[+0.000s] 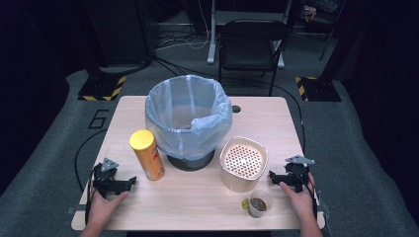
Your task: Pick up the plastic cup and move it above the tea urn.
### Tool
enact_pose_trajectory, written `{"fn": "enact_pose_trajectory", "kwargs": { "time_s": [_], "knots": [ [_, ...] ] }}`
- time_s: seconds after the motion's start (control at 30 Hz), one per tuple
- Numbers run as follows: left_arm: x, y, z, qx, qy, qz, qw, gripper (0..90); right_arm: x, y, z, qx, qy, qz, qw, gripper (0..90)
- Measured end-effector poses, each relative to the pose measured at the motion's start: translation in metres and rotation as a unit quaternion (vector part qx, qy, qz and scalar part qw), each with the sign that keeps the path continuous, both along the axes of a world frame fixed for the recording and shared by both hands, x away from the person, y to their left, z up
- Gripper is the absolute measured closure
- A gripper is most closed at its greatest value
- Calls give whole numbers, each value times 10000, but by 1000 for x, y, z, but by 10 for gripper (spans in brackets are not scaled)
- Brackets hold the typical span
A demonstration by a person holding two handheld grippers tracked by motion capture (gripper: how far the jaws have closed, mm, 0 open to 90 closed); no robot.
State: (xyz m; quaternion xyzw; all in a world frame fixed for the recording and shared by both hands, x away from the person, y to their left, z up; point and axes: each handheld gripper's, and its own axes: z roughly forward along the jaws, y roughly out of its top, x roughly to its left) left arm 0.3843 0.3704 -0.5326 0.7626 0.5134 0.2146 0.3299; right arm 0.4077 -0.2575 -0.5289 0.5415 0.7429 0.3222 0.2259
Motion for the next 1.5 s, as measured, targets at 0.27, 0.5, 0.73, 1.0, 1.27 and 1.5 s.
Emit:
{"fn": "enact_pose_trajectory", "kwargs": {
  "time_s": [0.27, 0.5, 0.73, 1.0, 1.27, 1.5],
  "knots": [
    [0, -3, 0, 2, 6, 177, 9998, 8, -2, 2, 0, -7, -21, 131, 9999, 32],
    [0, -4, 0, -10, -50, 267, 9996, 7, 0, 0, 0, -21, 8, 254, 9997, 30],
    [-1, -3, 0, 19, -23, 248, 9997, 7, 1, 3, -1, -28, 32, 335, 9994, 0],
    [-2, -3, 0, -9, -43, 234, 9997, 6, 0, 1, 0, -78, 18, 409, 9991, 21],
    [-2, -4, 0, -9, -26, 257, 9997, 7, -13, -1, 5, 80, -113, 396, 9991, 332],
    [-2, -3, 0, 20, -29, 252, 9997, 7, -33, 4, 32, 118, -129, 442, 9989, 387]
  ]
}}
